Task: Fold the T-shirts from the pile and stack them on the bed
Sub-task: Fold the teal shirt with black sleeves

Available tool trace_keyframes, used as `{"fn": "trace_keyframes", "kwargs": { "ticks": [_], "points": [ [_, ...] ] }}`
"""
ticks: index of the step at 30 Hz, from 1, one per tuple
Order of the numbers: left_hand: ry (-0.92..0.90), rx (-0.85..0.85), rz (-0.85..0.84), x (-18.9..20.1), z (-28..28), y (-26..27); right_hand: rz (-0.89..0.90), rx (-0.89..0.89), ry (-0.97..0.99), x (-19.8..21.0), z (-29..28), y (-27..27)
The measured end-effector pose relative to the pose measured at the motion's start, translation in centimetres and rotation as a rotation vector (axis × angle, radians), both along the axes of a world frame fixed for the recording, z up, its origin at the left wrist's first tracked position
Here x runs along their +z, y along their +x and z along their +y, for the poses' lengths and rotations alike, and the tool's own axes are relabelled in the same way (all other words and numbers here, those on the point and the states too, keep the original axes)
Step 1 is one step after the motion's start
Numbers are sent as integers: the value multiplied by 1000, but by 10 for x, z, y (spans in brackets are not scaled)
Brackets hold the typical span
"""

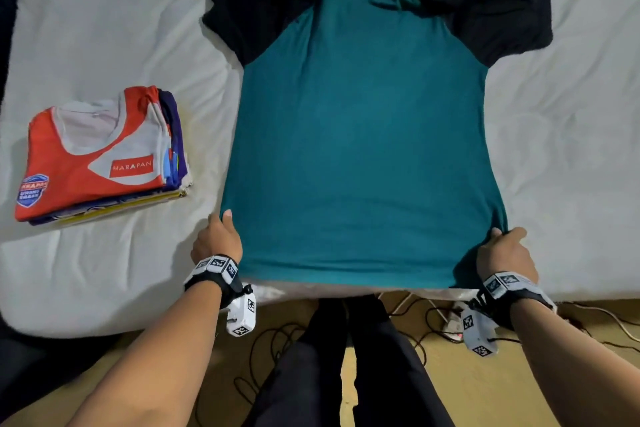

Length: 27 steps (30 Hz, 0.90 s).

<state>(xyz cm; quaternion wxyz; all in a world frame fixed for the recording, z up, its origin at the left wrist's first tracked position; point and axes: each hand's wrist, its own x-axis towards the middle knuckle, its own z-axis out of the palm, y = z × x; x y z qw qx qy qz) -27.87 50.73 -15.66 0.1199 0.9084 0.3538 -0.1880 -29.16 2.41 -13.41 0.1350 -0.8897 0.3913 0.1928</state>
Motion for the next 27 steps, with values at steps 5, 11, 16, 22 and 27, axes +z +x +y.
{"fn": "trace_keyframes", "kwargs": {
  "ticks": [5,11,16,22,27],
  "points": [
    [95,3,-25,-3,3,-4,-42,-101,-72,-9,3,1],
    [187,-227,-138,10,-63,8,-194,281,-87,-15,65,11],
    [-87,-942,-71,-13,-169,3,-194,892,95,-40,162,20],
    [69,-799,22,-48,-84,18,-60,802,-4,-65,99,26],
    [138,-366,131,-38,-8,43,75,419,-39,-56,36,45]
  ]
}}
